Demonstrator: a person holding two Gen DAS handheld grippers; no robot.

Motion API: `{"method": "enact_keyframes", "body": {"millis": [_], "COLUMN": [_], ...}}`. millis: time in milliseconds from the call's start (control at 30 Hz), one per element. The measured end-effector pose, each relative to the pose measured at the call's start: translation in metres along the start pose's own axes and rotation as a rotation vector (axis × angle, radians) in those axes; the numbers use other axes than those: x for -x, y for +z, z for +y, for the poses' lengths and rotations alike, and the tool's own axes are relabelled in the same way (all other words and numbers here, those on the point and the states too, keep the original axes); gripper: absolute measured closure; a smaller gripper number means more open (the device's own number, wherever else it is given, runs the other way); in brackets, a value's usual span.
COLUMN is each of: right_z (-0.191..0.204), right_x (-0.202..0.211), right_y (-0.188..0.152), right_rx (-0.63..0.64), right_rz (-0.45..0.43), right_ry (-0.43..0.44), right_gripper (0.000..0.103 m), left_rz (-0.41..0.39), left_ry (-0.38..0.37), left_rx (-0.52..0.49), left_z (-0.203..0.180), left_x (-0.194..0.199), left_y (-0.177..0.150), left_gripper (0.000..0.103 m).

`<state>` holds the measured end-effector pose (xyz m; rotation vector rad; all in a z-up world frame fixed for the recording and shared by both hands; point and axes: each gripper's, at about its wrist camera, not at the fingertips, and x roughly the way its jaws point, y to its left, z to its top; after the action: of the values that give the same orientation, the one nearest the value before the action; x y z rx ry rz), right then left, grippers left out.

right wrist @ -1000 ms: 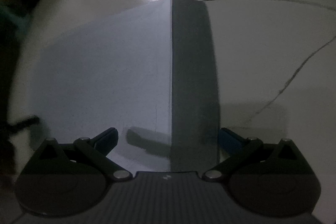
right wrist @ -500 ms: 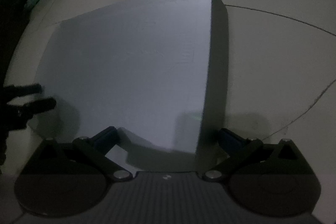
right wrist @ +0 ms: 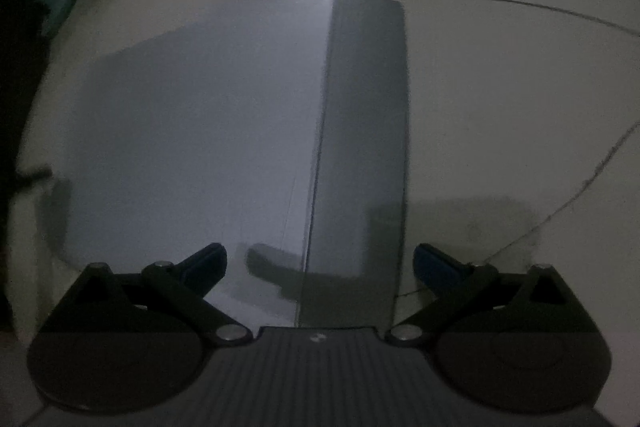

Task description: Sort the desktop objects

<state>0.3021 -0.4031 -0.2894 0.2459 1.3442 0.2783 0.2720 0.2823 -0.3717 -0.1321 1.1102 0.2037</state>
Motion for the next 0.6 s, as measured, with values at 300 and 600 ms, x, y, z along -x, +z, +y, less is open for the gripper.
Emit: {"method": "enact_keyframes", "body": {"millis": [300, 600], "right_z": [0.003, 0.012], "right_x": [-0.005, -0.012], "right_y": [0.018, 0.025], "right_rx": [-0.019, 0.037], "right_rz": [-0.043, -0.006], "right_ry": [-0.004, 0.049], "right_gripper": [0.0, 0.0], "left_rz": [0.068, 0.085], "left_ry": [-0.152, -0.191], "left_rx": [0.026, -0.107], "left_z": [-0.01, -0.051], "left_x": [-0.011, -0.025], "left_y": [0.015, 0.017], "left_gripper": [0.003, 0.0]}}
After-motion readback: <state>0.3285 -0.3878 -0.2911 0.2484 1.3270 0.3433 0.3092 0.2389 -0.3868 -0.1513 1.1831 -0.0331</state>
